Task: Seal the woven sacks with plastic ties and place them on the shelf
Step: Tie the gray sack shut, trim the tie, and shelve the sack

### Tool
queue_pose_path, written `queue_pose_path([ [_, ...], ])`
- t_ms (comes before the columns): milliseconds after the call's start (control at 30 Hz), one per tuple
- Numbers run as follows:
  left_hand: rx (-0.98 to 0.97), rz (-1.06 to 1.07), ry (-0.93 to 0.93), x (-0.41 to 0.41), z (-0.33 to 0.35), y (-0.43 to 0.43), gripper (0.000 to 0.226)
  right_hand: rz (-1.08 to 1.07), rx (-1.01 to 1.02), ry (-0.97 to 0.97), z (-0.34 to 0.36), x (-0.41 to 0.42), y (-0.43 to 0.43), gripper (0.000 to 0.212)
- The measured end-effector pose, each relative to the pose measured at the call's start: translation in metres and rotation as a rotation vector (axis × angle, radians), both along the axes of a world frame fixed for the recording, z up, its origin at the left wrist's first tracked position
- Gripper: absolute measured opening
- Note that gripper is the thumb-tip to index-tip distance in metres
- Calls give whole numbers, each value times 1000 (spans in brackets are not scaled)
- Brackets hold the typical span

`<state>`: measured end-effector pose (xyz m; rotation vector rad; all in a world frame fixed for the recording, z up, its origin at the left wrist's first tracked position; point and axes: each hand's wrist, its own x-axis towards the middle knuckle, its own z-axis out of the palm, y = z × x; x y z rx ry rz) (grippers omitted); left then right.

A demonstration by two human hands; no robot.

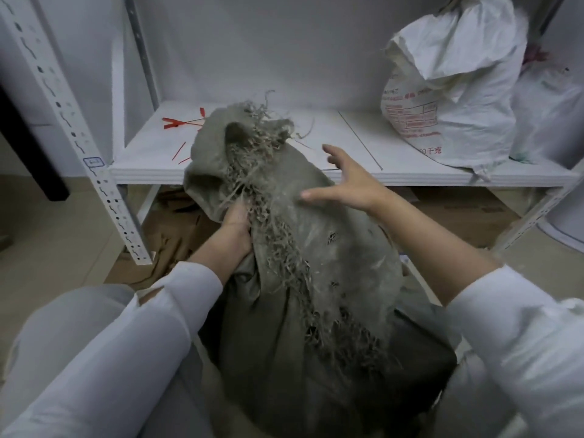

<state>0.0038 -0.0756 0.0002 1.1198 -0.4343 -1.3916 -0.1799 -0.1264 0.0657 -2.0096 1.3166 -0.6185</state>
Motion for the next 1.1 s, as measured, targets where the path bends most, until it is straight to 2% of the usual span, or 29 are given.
queue_pose_path([
  [67, -30, 52, 38, 6, 5, 1, 33, -155, 92, 140, -25, -29, -4, 140],
  [133, -44, 90, 54, 11, 5, -1, 33, -258, 241, 88, -48, -49, -2, 155],
  [167, -50, 93, 62, 11, 5, 0, 34, -296, 326, 12, -61, -57, -1, 152],
  [300, -32, 90, 77, 9, 7, 2, 41, -387, 655, -63, -104, -66, 16, 114],
  [367, -23, 77, 62, 8, 7, 2, 40, -406, 747, -192, -121, -62, 16, 94],
  [467, -37, 50, 68, 8, 7, 4, 38, -417, 670, -276, -128, -52, 15, 92],
  [600, -72, 12, 73, 10, 6, 7, 49, -324, 485, -202, -110, -40, 8, 46],
  [667, -54, -9, 29, 11, 6, 6, 41, -310, 467, -221, -95, -34, 1, 27],
  [733, -36, -27, -29, 11, 7, 7, 35, -304, 508, -345, -72, -22, -5, 28],
  [800, -42, -49, -85, 11, 6, 6, 34, -297, 552, -557, -44, -8, -9, 30],
  [900, -13, -99, -176, 14, 1, 8, 31, -318, 588, -802, 6, 16, -11, 12],
  [1033, 53, -307, -362, 16, -13, 21, 32, -335, 619, -1178, 46, 50, -26, 30],
  [1100, 53, -386, -431, 10, -10, 20, 24, -293, 670, -1210, 54, 66, -32, 30],
])
